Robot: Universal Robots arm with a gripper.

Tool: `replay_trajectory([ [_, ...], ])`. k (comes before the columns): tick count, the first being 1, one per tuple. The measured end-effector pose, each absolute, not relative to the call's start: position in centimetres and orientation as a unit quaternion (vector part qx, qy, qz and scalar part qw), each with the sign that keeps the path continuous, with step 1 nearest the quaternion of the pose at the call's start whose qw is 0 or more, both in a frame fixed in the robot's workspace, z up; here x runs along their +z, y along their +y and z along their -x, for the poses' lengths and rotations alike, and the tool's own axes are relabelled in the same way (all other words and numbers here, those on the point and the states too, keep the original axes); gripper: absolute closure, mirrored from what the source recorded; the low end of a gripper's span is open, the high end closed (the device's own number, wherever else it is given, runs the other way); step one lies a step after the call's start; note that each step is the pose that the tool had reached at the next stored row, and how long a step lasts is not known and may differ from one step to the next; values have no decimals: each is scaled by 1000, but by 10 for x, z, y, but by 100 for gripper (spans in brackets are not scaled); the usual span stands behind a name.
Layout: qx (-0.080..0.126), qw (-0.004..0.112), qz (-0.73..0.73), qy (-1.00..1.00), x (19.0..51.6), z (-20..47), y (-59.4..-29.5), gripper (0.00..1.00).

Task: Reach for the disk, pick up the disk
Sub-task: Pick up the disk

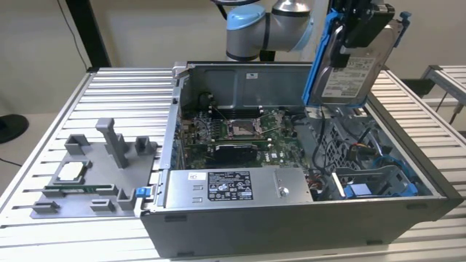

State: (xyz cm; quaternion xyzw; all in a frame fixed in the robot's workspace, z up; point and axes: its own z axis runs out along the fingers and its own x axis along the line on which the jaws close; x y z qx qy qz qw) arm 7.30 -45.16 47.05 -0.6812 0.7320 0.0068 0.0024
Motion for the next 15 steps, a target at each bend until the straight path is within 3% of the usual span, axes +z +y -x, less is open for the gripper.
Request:
replay_trajectory([
  [15, 7, 2, 681, 732, 470, -74, -480, 100],
])
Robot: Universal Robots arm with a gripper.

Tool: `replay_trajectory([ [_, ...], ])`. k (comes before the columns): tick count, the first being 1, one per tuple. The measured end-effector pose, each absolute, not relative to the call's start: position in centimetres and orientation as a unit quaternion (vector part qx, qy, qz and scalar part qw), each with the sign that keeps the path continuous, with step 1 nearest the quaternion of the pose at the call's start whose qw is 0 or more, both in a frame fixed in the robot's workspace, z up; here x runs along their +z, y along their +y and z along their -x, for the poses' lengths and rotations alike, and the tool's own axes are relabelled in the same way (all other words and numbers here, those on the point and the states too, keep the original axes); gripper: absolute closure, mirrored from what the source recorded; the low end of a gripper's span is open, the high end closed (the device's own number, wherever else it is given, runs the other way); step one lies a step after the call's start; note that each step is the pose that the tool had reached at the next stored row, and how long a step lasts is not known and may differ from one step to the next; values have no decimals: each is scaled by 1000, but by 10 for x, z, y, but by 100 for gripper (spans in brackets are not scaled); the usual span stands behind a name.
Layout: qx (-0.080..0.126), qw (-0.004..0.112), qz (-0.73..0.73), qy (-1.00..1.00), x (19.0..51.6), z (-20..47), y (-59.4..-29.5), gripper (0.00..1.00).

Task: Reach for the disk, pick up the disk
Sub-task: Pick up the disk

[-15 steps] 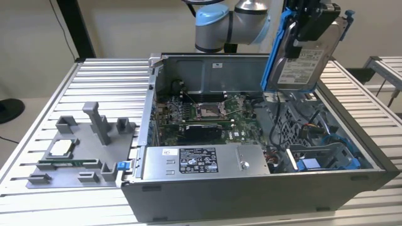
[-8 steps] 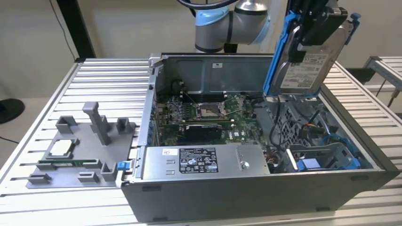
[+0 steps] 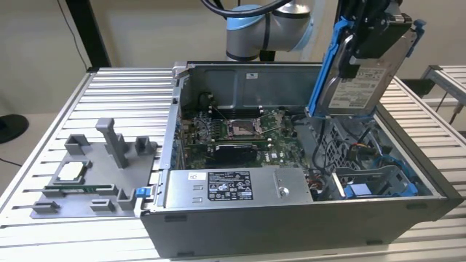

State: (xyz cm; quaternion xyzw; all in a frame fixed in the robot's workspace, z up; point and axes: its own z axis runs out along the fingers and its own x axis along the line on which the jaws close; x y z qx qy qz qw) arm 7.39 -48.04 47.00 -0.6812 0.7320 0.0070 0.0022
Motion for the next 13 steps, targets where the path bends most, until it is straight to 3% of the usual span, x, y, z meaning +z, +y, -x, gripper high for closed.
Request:
replay_trajectory([
  [13, 7, 2, 681, 732, 469, -74, -508, 100],
])
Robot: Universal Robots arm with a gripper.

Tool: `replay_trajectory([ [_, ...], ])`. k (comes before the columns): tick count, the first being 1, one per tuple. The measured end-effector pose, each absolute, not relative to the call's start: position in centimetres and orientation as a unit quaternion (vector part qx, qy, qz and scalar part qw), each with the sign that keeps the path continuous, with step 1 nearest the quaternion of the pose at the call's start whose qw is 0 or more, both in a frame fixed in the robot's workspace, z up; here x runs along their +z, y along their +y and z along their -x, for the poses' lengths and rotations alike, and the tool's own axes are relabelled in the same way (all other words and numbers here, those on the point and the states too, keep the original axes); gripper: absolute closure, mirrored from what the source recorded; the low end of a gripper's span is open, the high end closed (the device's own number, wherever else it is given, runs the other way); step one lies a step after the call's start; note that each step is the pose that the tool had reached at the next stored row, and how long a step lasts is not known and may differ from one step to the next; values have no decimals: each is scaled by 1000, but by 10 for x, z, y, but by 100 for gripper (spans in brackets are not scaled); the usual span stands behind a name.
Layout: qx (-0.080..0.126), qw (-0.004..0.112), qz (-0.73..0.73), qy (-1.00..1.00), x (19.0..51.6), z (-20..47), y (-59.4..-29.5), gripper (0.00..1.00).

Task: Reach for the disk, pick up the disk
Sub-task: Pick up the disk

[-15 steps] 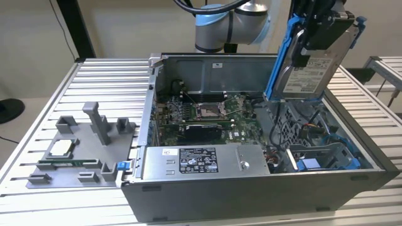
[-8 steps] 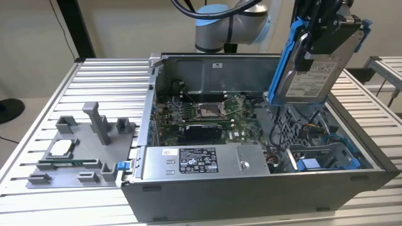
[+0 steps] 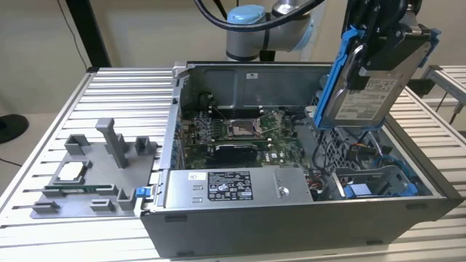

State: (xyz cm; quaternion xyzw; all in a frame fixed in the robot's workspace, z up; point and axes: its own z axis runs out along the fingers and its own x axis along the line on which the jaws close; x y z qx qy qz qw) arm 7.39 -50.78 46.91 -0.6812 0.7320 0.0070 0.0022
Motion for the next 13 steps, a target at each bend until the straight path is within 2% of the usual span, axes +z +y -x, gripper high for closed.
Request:
replay_trajectory([
  [13, 8, 1, 681, 732, 468, -82, -536, 100],
])
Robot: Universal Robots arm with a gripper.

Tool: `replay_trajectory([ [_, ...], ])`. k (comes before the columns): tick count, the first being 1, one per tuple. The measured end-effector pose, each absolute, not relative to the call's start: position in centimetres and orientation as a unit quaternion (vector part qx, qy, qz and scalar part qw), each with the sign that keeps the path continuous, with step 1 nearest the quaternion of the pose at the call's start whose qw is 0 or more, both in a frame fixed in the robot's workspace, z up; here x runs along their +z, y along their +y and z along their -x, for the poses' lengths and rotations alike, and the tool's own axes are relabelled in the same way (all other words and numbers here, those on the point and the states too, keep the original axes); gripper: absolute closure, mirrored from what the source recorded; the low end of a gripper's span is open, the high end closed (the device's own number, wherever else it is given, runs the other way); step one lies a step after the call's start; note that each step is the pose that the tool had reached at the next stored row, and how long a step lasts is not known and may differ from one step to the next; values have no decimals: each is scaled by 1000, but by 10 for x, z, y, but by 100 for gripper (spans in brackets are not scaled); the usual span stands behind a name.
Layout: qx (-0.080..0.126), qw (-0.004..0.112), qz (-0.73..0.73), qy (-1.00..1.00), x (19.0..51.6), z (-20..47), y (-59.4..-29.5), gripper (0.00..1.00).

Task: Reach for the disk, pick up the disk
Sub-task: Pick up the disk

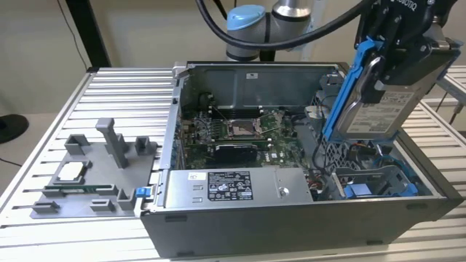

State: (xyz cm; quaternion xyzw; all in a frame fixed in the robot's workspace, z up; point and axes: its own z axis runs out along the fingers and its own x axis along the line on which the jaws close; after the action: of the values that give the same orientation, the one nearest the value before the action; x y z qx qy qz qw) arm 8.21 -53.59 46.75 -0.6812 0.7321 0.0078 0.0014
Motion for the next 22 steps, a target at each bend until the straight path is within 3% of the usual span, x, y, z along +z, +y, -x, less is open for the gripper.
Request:
replay_trajectory([
  [15, 9, 0, 681, 732, 467, -97, -584, 100],
  [22, 9, 0, 681, 732, 467, -98, -588, 100],
])
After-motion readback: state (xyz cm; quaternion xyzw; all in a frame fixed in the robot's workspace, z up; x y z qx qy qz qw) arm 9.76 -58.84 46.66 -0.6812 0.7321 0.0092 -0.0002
